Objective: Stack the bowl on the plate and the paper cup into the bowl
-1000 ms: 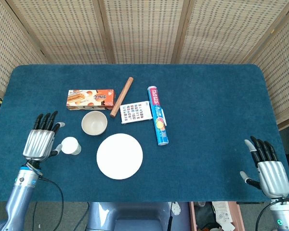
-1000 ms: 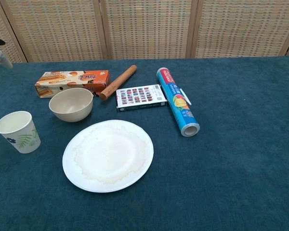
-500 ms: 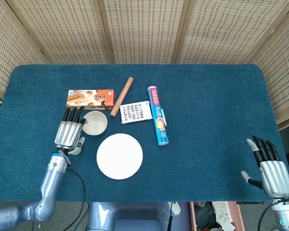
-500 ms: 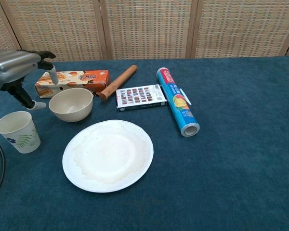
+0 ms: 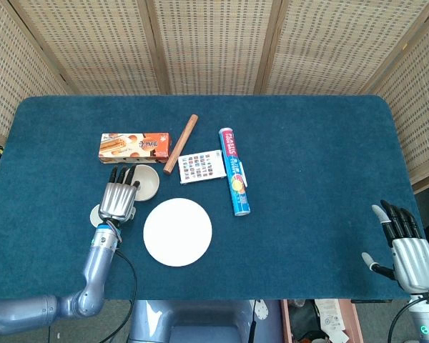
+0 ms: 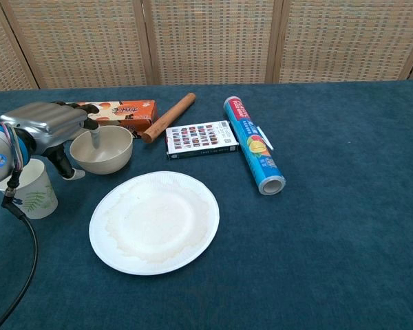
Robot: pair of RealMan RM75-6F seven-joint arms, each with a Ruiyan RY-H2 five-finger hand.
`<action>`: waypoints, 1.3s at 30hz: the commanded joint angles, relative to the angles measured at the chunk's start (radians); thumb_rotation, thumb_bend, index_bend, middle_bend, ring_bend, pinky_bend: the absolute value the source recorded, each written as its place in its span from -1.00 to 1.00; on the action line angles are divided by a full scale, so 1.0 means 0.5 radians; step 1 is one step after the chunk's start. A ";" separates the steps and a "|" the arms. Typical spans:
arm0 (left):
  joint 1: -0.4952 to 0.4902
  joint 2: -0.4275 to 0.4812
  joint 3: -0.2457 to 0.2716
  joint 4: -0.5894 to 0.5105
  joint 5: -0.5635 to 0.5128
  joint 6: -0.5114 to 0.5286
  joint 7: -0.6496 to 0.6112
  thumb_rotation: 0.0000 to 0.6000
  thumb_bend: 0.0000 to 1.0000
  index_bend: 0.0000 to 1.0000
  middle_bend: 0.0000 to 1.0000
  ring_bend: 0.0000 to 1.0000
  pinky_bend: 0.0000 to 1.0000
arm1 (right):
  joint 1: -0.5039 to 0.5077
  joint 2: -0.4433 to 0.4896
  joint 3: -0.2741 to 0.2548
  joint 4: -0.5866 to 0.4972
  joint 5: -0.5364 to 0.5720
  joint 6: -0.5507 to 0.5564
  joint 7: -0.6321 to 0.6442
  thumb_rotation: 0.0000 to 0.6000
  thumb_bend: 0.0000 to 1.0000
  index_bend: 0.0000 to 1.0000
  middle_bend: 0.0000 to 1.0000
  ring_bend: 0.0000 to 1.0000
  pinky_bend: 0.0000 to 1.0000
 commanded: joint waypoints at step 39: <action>-0.064 -0.228 0.119 0.506 0.096 0.002 -0.173 1.00 -0.18 0.17 -0.89 -1.00 -0.97 | 0.006 -0.007 -0.005 0.003 -0.008 -0.014 0.001 1.00 -0.60 -0.93 -1.00 -1.00 -1.00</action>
